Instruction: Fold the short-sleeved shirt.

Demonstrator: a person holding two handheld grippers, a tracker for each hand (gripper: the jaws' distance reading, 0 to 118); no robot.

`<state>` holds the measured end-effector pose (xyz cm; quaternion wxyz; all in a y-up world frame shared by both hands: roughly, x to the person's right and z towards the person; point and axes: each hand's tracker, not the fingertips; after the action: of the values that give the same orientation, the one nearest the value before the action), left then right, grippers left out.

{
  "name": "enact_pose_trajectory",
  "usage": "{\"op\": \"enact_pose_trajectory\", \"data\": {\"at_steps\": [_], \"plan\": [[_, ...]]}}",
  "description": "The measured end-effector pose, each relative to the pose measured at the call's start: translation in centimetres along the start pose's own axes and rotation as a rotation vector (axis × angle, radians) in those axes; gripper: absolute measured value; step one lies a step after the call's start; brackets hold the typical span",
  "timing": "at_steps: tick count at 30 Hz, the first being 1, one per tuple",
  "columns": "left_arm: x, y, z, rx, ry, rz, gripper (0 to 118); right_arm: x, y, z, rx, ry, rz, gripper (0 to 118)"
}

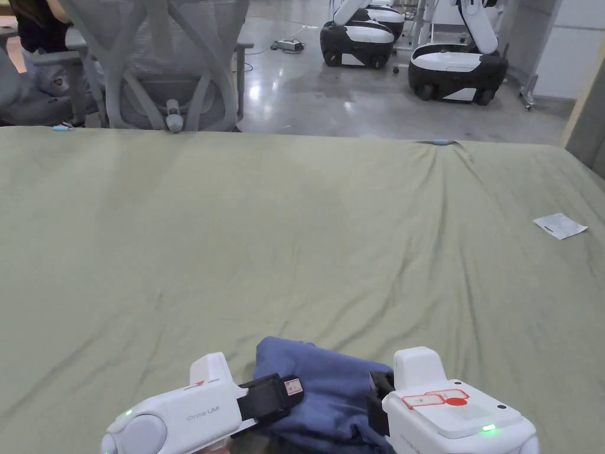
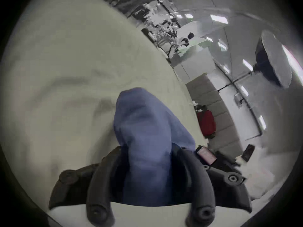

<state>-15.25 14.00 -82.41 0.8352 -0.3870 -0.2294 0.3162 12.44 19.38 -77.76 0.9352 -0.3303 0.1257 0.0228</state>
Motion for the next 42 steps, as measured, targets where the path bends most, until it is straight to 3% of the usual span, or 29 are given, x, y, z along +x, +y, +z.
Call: {"op": "enact_pose_trajectory", "data": {"at_steps": [7, 17, 21, 25, 27, 29, 31, 33, 34, 37, 42], "plan": [[-7.3, 7.1, 9.5, 0.047, 0.136, -0.086, 40, -9.7, 4.4, -1.9, 0.114, 0.048, 0.061, 0], [-20.8, 17.0, 23.3, 0.096, 0.341, -0.056, 40, -27.9, 8.1, -8.6, 0.130, 0.286, 0.141, 0], [-25.3, 19.5, 26.0, 0.074, 0.342, -0.032, 40, -32.1, 8.2, -10.5, 0.106, 0.324, 0.165, 0], [-27.3, 20.1, 26.5, 0.078, 0.332, -0.023, 41, -33.3, 8.0, -11.2, 0.089, 0.338, 0.192, 0], [-27.4, 20.1, 26.7, 0.090, 0.331, -0.036, 55, -33.2, 8.0, -11.3, 0.083, 0.336, 0.196, 0], [-27.2, 20.4, 28.2, 0.153, 0.439, -0.072, 65, -32.9, 8.1, -11.2, 0.082, 0.329, 0.198, 0], [-26.8, 20.4, 30.4, 0.219, 0.585, -0.123, 68, -32.4, 8.1, -11.0, 0.082, 0.323, 0.204, 0], [-26.6, 20.4, 32.2, 0.228, 0.637, -0.105, 68, -31.7, 8.1, -10.8, 0.082, 0.309, 0.208, 0], [-25.7, 19.9, 33.0, 0.244, 0.654, -0.095, 60, -31.3, 8.1, -10.5, 0.085, 0.303, 0.205, 0], [-22.5, 18.4, 32.9, 0.271, 0.708, -0.178, 0, -29.6, 8.1, -9.4, 0.105, 0.290, 0.182, 0], [-14.3, 15.5, 28.1, 0.348, 0.663, -0.293, 0, -23.1, 8.5, -5.9, 0.173, 0.188, 0.109, 0]]}}
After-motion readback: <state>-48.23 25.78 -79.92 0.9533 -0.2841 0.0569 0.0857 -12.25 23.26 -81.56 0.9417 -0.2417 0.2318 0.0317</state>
